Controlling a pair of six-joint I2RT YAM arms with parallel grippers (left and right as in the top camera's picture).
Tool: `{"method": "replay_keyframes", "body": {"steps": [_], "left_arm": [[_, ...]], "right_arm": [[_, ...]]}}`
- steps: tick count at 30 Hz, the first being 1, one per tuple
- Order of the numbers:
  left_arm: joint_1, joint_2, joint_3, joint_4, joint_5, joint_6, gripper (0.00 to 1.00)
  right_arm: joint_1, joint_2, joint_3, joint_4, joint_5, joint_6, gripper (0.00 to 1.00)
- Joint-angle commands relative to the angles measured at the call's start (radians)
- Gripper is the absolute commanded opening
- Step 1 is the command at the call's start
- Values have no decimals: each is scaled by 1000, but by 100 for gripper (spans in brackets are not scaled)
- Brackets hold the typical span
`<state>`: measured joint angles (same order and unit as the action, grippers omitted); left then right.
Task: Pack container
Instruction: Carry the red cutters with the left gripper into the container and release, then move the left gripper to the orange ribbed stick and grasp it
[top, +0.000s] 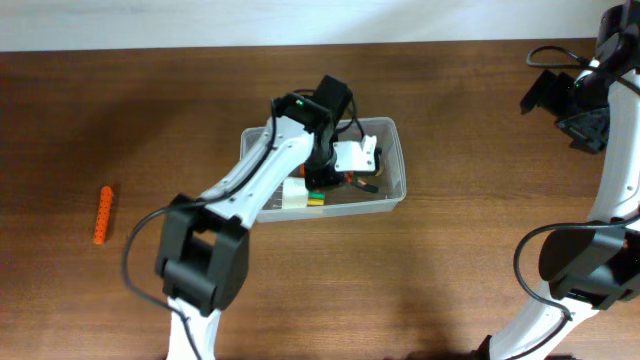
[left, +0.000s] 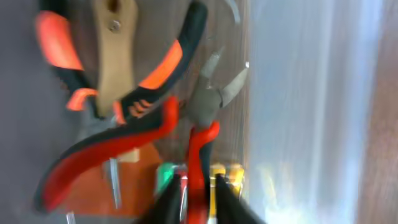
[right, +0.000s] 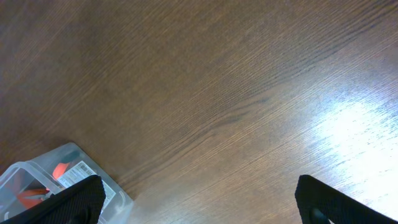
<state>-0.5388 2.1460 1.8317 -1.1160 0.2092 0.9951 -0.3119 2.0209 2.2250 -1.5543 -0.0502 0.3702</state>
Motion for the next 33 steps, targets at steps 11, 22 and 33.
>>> {"method": "replay_keyframes", "body": {"steps": [11,22,33], "left_arm": [[20,1,365,-226,-190,-436,96],[291,1,529,-446,-400,-667,99],[755,3,313,-304,-352,-721,99]], "right_arm": [[-3,2,-6,-1,9,12,98],[-3,2,-6,-13,9,12,98],[-3,2,-6,-12,9,12,98]]}}
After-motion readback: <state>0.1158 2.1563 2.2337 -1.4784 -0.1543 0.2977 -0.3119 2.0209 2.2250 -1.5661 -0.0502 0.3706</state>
